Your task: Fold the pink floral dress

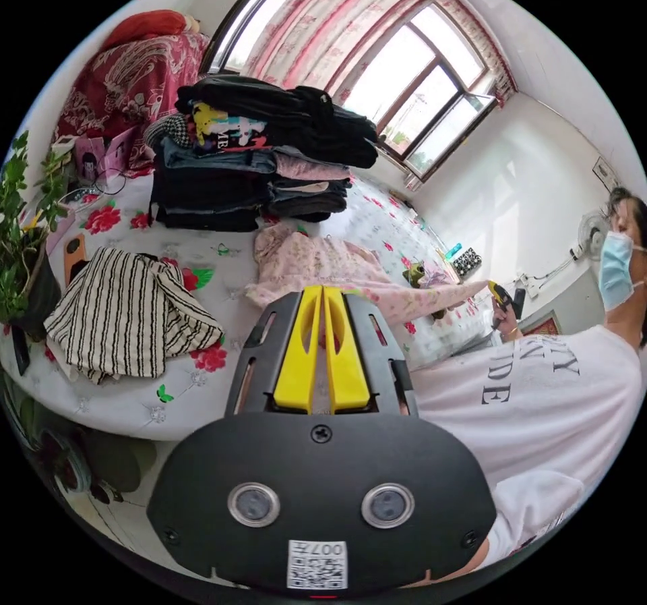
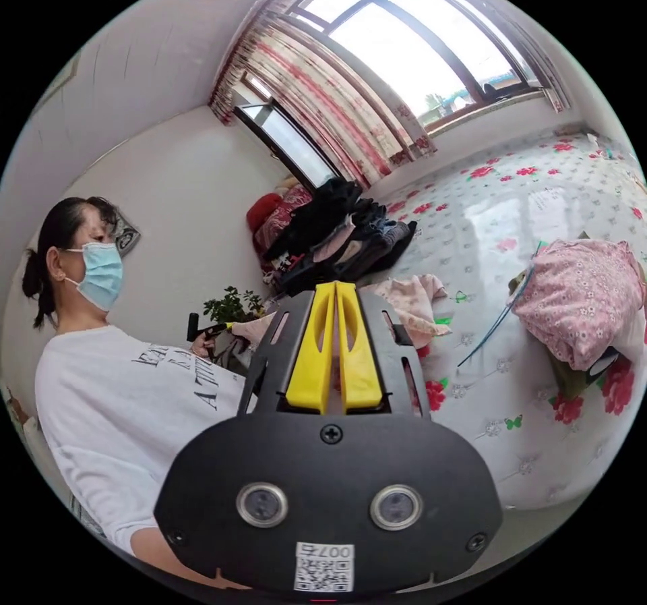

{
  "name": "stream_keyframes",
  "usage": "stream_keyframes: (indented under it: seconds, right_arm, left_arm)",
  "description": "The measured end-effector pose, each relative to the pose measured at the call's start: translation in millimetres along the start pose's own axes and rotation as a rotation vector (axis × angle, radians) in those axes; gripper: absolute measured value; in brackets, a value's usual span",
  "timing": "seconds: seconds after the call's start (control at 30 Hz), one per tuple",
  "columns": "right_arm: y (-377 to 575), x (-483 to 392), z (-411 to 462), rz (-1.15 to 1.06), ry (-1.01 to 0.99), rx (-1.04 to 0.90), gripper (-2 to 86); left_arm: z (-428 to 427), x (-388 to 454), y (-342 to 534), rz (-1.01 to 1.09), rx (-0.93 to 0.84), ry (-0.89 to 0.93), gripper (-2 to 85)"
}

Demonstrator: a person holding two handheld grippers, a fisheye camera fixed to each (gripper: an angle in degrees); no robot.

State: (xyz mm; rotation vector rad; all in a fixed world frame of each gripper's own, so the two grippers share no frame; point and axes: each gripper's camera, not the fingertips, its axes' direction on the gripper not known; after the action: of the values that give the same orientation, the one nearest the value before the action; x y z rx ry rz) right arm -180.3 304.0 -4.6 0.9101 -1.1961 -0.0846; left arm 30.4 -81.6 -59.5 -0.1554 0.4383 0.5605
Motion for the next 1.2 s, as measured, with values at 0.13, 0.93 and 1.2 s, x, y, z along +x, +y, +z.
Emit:
stream_keyframes:
  seconds: [0.13,0.93,1.2]
  right_arm:
    - [-69,29,60,0.111,-0.002,-0.083,-0.4]
    - [-26,-13,91,0.027,0.148,-0.149,-0.4]
    - [-6,-16,63,0.063,0.171,-0.107,-0.4]
  left_arm:
    - [21,-57,-62,-0.112,0.117,0.199,-1.0]
    - [270,-28,7,-0.257,-0.389,0.105,10.3]
    - [254,-8,6,-0.211,-0.282,0.249,-0.8]
